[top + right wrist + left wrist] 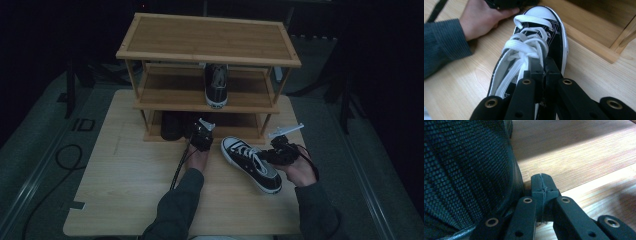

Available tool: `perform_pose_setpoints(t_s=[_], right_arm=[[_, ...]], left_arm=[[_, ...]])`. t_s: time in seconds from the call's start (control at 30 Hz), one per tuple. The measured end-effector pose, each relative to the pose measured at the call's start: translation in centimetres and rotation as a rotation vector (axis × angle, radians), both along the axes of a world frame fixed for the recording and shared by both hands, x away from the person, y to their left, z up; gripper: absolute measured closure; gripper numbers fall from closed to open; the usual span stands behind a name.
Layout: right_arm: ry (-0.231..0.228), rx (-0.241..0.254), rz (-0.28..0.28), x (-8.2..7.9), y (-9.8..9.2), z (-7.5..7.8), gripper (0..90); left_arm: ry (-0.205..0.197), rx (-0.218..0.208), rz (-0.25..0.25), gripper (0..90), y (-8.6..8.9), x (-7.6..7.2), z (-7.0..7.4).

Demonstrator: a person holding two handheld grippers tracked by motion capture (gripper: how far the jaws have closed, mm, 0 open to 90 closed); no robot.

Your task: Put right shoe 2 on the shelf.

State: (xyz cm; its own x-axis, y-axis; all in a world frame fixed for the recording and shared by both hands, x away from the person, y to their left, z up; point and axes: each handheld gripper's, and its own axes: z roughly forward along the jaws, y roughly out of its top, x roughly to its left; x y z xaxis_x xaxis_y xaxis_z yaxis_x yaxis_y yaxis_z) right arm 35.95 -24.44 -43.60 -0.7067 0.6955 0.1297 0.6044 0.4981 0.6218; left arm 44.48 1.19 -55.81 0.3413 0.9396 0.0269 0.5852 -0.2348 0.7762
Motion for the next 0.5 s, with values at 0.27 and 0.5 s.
perform_pose_setpoints(t_s=[0.27,0.5], right_arm=[[-0.021,-0.005,0.018,0.4,-0.4,1.4,88.2],[-0.043,-0.019,0.055,0.7,-0.4,2.6,88.3]], left_arm=[[0.0,0.0,0.0,90.0,0.0,0.0,0.0],[-0.001,0.0,0.0,90.0,0.0,0.0,0.0]])
